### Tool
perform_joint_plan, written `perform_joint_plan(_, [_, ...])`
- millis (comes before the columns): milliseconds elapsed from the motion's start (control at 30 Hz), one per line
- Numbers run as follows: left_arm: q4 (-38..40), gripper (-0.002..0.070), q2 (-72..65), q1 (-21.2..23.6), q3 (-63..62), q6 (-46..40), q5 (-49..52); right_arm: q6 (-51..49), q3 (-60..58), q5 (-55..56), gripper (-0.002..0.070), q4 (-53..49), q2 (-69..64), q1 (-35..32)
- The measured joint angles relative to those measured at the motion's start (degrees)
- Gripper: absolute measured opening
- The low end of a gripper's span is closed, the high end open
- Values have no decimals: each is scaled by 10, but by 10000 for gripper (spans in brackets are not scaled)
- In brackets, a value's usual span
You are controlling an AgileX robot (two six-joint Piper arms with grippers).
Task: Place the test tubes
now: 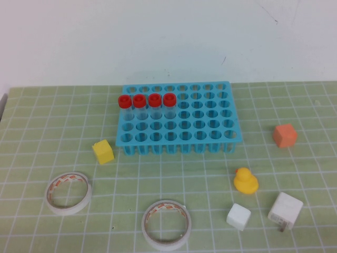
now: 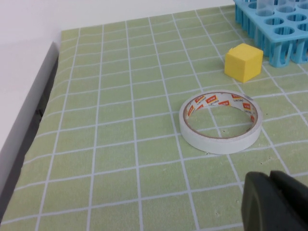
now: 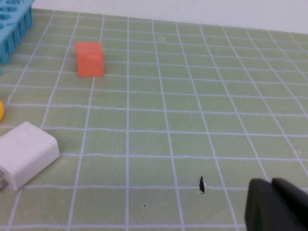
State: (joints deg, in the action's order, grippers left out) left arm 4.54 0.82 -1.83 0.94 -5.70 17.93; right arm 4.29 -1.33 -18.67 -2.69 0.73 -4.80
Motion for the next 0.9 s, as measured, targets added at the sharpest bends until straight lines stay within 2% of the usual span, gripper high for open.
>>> perform_joint_plan(900, [0,-1,0,0,0,3,0,-22,0,-2,-1,1,0,-6])
